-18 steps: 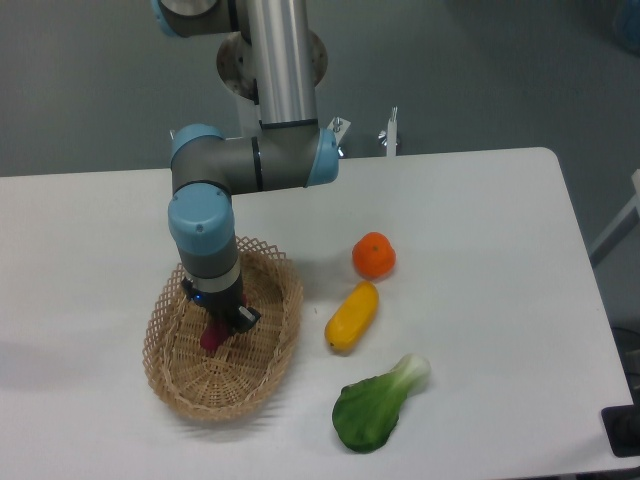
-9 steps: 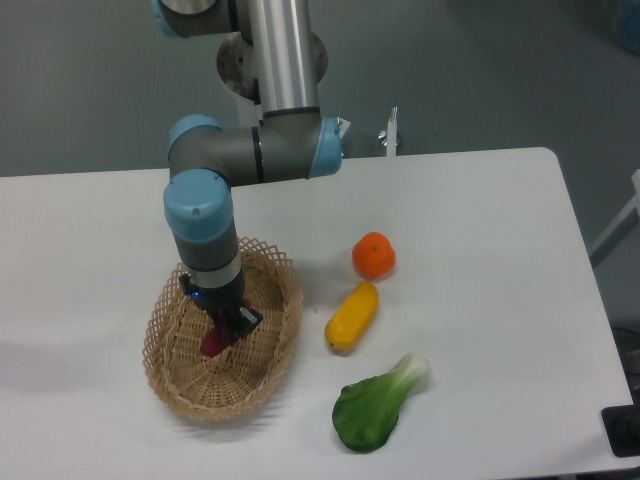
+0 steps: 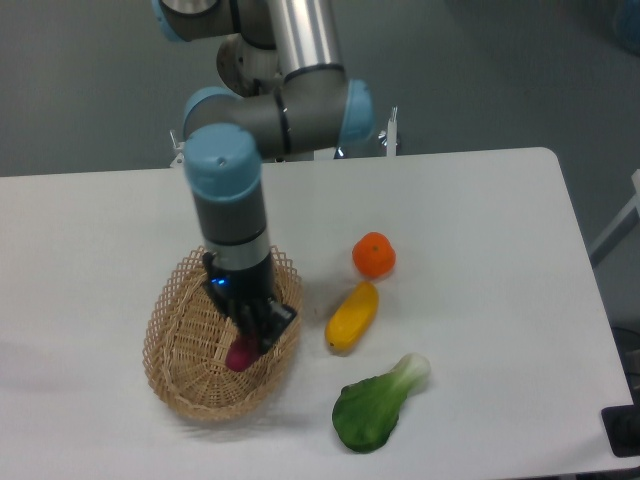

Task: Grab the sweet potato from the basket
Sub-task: 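Lift the sweet potato up out of the basket, then carry the held sweet potato away from the basket and hold it raised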

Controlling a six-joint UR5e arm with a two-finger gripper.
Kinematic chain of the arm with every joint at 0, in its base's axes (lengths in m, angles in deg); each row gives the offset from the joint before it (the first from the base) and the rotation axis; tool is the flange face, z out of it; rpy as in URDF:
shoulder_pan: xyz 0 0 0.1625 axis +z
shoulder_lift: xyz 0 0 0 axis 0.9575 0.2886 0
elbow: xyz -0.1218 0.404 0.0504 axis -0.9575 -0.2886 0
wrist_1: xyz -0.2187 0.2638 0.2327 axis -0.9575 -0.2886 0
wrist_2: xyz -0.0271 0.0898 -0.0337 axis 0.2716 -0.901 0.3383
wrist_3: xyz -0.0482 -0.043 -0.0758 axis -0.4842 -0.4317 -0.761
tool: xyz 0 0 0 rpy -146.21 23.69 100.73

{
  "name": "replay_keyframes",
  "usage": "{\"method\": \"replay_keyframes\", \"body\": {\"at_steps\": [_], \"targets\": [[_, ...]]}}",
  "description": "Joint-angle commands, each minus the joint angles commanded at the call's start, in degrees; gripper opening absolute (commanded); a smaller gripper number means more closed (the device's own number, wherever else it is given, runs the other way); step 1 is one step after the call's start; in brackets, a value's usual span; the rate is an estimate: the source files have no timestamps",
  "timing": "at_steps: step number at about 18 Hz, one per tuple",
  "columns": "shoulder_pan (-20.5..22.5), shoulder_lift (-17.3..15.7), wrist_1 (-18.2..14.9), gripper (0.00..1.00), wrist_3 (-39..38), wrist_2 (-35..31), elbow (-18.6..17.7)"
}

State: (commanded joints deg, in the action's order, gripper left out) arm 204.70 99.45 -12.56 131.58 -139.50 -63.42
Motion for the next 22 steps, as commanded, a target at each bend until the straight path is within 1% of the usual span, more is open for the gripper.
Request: {"method": "replay_keyframes", "body": {"at_steps": [4,6,9,11,14,16,19,22], "targets": [[6.3,-1.6,-7.3,0.25,6.8,0.3,2.5],[9.7,-2.4,-10.8,0.25,10.9,1.6,4.0],[15.6,-2.7,-15.5,0.25,18.3,3.3,5.9],[19.6,-3.1,-18.5,0.25,24.6,3.3,6.2],[24.4,-3.2,-20.1,0.25,32.9,3.3,6.2],[26.5,-3.2,-20.9,0.25,36.6,3.3,6.1],[28.4,-3.2,-21.5,0.25,40.3,3.2,6.0],[28.6,-3.2,-21.5,0.25,40.5,3.1,5.9]]}}
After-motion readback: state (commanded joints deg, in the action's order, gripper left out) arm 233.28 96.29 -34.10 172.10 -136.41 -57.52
